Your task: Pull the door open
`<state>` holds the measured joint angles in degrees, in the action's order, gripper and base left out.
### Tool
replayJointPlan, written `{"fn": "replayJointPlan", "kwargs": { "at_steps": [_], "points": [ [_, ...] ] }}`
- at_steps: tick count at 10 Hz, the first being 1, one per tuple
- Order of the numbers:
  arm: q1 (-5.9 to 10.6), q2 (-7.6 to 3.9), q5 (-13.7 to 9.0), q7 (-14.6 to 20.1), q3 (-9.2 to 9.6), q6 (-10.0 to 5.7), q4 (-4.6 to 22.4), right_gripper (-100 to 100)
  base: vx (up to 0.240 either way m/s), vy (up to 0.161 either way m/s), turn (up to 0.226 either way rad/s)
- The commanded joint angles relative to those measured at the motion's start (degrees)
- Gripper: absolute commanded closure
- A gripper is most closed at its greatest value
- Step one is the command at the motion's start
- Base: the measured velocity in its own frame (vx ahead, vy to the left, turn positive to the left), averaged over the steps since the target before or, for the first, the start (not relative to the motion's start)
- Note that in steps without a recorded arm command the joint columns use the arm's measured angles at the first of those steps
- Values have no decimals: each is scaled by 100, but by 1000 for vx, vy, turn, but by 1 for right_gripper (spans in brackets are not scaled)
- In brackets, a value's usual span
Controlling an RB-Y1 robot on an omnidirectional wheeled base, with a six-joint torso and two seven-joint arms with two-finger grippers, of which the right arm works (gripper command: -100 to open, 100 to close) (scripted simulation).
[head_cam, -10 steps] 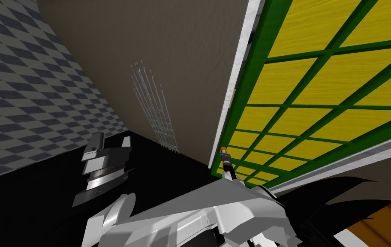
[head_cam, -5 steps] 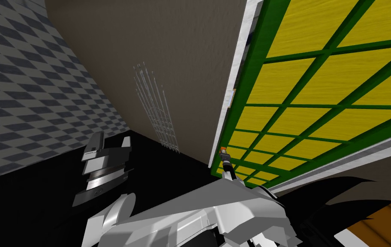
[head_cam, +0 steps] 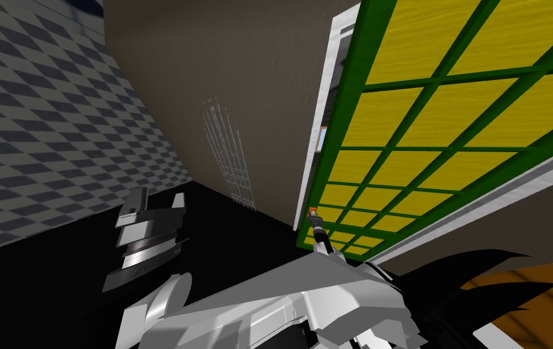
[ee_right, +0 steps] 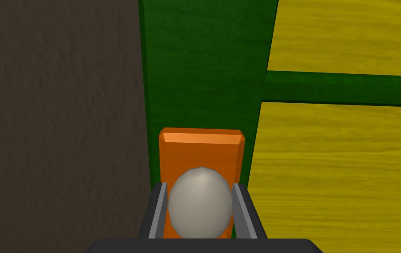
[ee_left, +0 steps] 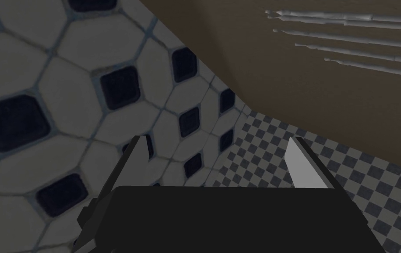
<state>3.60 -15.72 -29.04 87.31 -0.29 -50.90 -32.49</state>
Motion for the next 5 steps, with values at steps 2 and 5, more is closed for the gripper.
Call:
{"fn": "replayJointPlan", "kwargs": {
  "at_steps": [2,5],
  "points": [
    [36,-56,143,227,244,-67,45,100,-265,-47,94],
    [25,-75,215,340,364,-109,111,100,-147,2,53]
  ]
}}
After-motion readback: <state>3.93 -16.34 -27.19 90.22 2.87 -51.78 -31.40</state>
